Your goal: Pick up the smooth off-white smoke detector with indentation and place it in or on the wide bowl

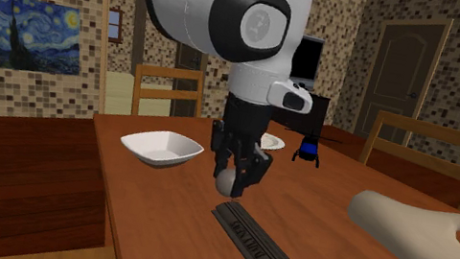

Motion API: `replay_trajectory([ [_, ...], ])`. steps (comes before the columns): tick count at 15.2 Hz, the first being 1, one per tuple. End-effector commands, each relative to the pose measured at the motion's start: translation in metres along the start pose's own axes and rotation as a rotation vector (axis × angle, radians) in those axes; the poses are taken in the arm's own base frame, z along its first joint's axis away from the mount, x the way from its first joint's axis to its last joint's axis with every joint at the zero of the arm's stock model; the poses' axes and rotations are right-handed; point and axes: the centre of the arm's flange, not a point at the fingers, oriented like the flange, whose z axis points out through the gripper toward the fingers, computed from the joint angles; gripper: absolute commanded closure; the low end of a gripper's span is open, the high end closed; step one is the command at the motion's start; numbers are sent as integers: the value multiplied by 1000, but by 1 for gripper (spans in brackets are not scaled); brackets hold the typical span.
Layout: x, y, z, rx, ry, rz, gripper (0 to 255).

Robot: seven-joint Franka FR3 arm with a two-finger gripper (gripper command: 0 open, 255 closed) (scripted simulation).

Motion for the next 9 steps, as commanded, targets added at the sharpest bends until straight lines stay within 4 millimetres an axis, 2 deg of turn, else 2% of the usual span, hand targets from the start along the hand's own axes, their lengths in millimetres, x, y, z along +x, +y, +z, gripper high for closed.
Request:
replay_trajectory([
  [1,0,-2,-11,0,0,0,255],
  [5,1,-4,-28,0,0,0,255],
  [9,5,-56,-21,0,0,0,255],
])
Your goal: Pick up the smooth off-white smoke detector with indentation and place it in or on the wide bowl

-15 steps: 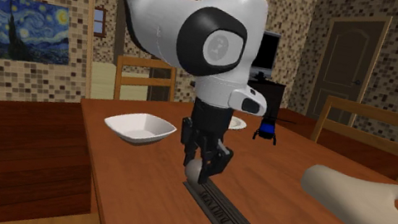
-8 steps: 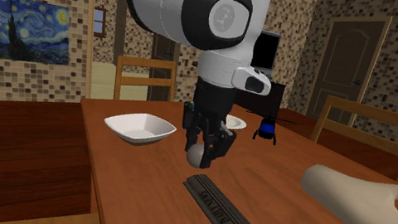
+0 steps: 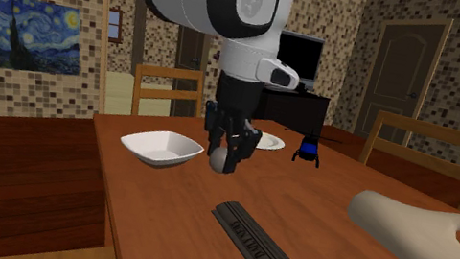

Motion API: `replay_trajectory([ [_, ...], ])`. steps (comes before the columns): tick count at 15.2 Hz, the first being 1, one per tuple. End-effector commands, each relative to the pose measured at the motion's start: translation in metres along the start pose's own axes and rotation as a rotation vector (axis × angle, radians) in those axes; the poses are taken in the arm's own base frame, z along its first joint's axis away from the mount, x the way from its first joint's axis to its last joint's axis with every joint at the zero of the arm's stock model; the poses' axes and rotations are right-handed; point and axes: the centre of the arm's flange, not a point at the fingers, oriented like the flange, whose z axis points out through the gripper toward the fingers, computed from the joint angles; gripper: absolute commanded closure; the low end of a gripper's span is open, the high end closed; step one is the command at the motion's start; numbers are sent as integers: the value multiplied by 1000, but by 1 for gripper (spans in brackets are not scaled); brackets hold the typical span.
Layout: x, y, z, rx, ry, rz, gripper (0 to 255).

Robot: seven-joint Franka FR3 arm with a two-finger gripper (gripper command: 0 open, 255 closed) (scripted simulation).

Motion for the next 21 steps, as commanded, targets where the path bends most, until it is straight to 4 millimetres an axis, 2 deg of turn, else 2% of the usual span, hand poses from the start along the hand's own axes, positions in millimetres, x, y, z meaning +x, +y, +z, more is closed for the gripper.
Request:
replay_trajectory([
  [1,1,-28,2,1,0,1,255],
  [21,23,-289,38,1,0,1,255],
])
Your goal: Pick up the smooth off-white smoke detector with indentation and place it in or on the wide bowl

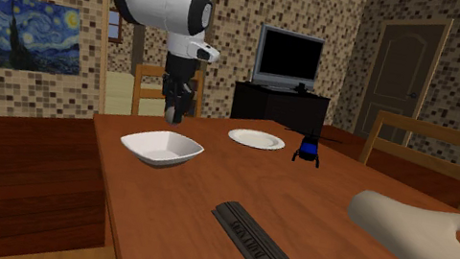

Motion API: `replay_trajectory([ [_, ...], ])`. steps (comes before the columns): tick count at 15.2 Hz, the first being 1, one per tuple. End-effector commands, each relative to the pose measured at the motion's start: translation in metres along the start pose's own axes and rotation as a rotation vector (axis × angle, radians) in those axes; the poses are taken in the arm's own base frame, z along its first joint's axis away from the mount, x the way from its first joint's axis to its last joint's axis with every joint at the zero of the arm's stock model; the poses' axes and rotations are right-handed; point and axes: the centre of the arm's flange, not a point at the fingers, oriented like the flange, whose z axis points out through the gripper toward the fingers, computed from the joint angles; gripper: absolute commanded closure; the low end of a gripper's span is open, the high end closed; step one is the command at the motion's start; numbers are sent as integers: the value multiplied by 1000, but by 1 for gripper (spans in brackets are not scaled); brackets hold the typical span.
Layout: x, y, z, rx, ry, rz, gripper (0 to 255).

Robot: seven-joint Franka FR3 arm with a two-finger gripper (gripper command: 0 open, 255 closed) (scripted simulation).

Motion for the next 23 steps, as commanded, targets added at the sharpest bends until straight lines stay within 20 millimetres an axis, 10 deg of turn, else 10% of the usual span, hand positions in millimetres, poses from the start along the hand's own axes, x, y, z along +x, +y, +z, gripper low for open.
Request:
replay_trajectory([
  [1,0,-29,5,0,1,2,255],
  [3,2,-61,10,0,1,2,255],
  [23,1,-49,86,0,1,2,255],
])
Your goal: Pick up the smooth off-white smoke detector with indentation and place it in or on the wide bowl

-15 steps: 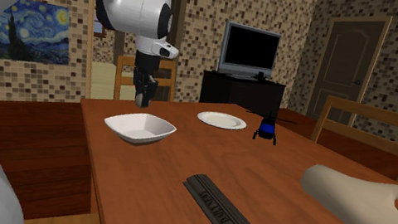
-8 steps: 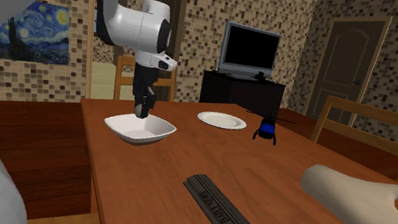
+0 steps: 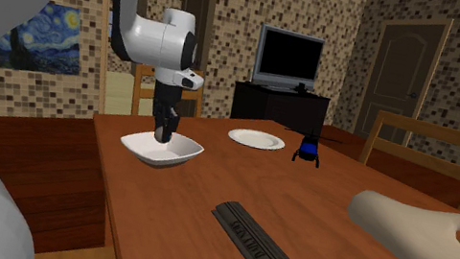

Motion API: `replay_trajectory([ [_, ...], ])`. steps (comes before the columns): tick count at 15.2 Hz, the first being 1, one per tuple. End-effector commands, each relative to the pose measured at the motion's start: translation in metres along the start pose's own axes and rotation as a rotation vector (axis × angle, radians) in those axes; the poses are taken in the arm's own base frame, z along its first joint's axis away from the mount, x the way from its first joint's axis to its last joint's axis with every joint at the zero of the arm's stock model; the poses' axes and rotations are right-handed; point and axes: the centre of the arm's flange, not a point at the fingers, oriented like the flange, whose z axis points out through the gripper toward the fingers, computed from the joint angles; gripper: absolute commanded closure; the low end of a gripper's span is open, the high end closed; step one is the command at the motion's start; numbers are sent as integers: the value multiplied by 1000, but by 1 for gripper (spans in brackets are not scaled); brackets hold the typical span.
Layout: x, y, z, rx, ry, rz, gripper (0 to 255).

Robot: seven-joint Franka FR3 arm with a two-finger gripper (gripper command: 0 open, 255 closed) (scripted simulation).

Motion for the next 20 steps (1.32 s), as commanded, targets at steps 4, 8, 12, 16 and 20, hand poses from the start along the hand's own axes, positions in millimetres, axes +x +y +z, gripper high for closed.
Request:
replay_trajectory([
  [4,0,0,0,0,0,0,0],
  [8,0,0,0,0,0,0,0],
  [12,0,0,-50,0,0,0,0],
  [16,0,0,-50,0,0,0,0],
  [20,0,0,-50,0,0,0,0],
])
